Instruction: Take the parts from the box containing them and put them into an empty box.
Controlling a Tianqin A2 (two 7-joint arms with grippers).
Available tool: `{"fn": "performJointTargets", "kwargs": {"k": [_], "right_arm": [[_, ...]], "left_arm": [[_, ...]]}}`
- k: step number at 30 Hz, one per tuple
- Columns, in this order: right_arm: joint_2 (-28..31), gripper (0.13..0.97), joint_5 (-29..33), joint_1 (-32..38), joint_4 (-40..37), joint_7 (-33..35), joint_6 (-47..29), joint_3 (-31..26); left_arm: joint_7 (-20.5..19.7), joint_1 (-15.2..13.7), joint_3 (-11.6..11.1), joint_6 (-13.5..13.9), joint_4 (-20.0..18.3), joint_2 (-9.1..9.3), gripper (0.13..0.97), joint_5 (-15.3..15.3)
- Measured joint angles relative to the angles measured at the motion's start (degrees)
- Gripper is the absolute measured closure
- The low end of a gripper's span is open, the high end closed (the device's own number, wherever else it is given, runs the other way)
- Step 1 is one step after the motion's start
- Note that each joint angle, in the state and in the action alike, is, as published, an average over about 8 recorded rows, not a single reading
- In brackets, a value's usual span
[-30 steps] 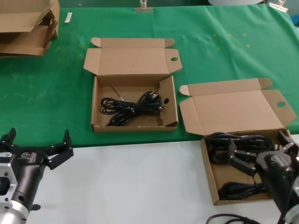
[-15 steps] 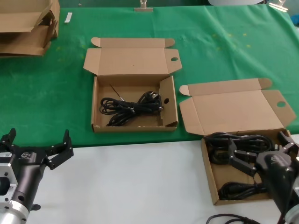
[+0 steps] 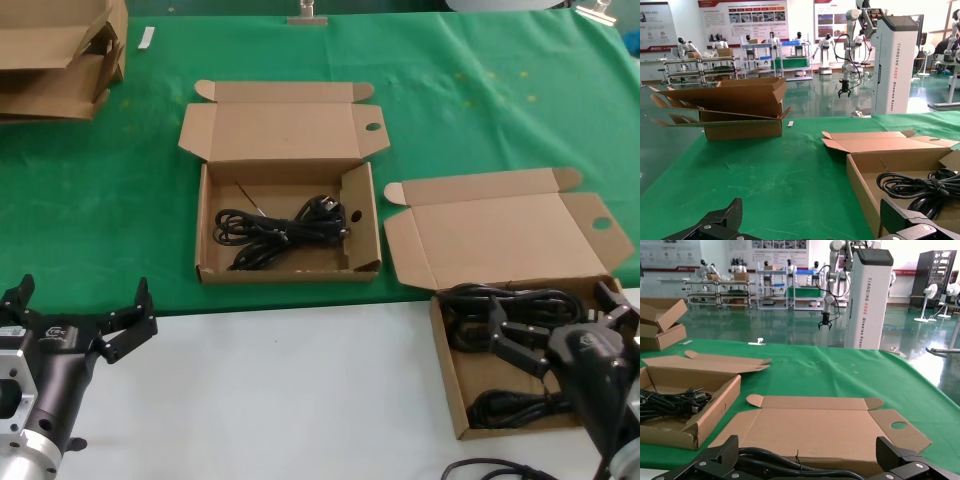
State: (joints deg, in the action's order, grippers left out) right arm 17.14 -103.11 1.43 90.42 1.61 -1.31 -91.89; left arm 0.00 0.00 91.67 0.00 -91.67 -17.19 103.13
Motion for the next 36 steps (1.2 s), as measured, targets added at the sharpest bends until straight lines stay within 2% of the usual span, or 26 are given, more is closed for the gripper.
{"fn": "performJointTargets", "kwargs": {"k": [36], "right_arm": [[0.0,0.129,0.0,0.0,0.0,0.0,0.0,0.0]], "left_arm": [[0.0,0.0,0.0,0.0,0.0,0.0,0.132,0.0]]}}
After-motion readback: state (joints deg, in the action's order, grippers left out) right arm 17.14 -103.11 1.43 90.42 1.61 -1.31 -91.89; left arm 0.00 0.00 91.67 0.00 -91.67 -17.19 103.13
